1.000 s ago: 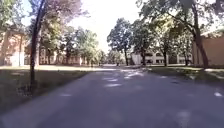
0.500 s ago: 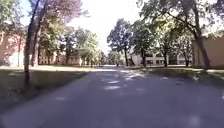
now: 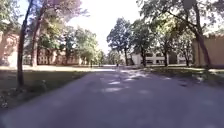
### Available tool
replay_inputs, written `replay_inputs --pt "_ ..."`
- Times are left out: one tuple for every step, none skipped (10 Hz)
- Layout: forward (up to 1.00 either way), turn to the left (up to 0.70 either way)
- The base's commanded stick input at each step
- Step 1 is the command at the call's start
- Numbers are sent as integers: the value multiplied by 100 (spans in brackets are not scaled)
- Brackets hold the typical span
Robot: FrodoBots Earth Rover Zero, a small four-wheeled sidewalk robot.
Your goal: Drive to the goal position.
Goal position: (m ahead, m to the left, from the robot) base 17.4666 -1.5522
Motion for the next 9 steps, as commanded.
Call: replay_inputs --pt "45 0" --pt "45 0" --pt "45 0" --pt "45 0" --pt "45 0" --pt "45 0" --pt "45 0" --pt "45 0" --pt "45 0"
